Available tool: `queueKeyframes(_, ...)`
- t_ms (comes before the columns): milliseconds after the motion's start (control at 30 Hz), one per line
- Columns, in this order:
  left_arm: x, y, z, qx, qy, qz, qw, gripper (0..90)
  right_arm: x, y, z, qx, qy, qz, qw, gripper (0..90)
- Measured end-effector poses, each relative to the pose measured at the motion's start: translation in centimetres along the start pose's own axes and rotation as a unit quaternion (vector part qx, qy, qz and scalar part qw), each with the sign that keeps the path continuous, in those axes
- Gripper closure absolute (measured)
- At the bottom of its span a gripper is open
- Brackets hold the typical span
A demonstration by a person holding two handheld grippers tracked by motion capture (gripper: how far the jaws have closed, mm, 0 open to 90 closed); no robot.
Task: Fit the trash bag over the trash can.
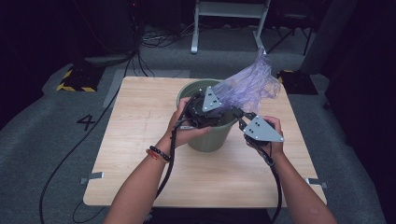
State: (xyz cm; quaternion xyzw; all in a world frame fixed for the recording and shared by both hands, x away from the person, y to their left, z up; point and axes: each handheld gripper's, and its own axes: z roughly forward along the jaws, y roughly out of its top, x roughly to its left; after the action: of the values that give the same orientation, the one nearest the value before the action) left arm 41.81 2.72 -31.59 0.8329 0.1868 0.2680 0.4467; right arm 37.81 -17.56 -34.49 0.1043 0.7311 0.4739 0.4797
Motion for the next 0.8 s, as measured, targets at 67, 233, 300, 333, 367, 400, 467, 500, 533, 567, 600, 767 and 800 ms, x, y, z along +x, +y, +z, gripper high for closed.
queueKeyframes(67, -0.2, -0.2, 0.0, 0.003, 0.002, 0.008, 1.0000, 72.4, 0.2, 0.1, 0.0, -0.003, 0.008, 0.003, 1.0000, 90.0)
queueKeyframes(233, -0.3, -0.7, -0.2, -0.002, 0.001, 0.018, 0.9998, 87.2, 0.8, 0.3, 0.1, -0.007, 0.017, 0.005, 0.9998, 89.7)
queueKeyframes(300, -0.3, -0.8, -0.3, -0.001, 0.003, 0.020, 0.9998, 88.8, 0.9, 0.3, 0.1, -0.008, 0.018, 0.006, 0.9998, 88.5)
queueKeyframes(333, -0.2, -0.9, -0.3, -0.001, 0.003, 0.018, 0.9998, 89.3, 0.9, 0.3, 0.1, -0.009, 0.020, 0.009, 0.9997, 88.1)
queueKeyframes(367, -0.2, -0.9, -0.3, -0.001, 0.004, 0.019, 0.9998, 89.5, 0.9, 0.3, 0.1, -0.010, 0.021, 0.011, 0.9997, 87.8)
queueKeyframes(400, -0.1, -1.0, -0.4, 0.000, 0.007, 0.020, 0.9998, 89.7, 0.9, 0.3, 0.0, -0.011, 0.021, 0.012, 0.9997, 87.4)
queueKeyframes(467, 0.0, -1.1, -0.4, -0.002, 0.007, 0.016, 0.9998, 89.9, 0.8, 0.4, -0.2, -0.015, 0.022, 0.015, 0.9995, 85.4)
queueKeyframes(500, 0.1, -1.1, -0.5, -0.001, 0.008, 0.017, 0.9998, 89.9, 0.8, 0.4, -0.2, -0.015, 0.022, 0.015, 0.9995, 85.4)
queueKeyframes(533, 0.2, -1.2, -0.6, 0.001, 0.011, 0.020, 0.9997, 89.9, 0.8, 0.4, -0.3, -0.015, 0.024, 0.017, 0.9995, 84.0)
queueKeyframes(567, 0.2, -1.2, -0.6, 0.000, 0.011, 0.017, 0.9998, 89.9, 0.8, 0.4, -0.4, -0.015, 0.024, 0.016, 0.9995, 79.9)
queueKeyframes(600, 0.3, -1.3, -0.7, 0.004, 0.012, 0.019, 0.9997, 89.9, 0.8, 0.3, -0.5, -0.016, 0.023, 0.017, 0.9995, 74.7)
queueKeyframes(767, 0.6, -1.8, -1.2, 0.004, 0.019, 0.022, 0.9996, 89.9, 0.0, 0.0, -1.8, -0.025, 0.009, 0.041, 0.9988, 49.9)
queueKeyframes(800, 0.7, -2.0, -1.3, 0.004, 0.020, 0.021, 0.9996, 89.9, -0.2, -0.1, -2.1, -0.023, 0.006, 0.049, 0.9985, 46.8)
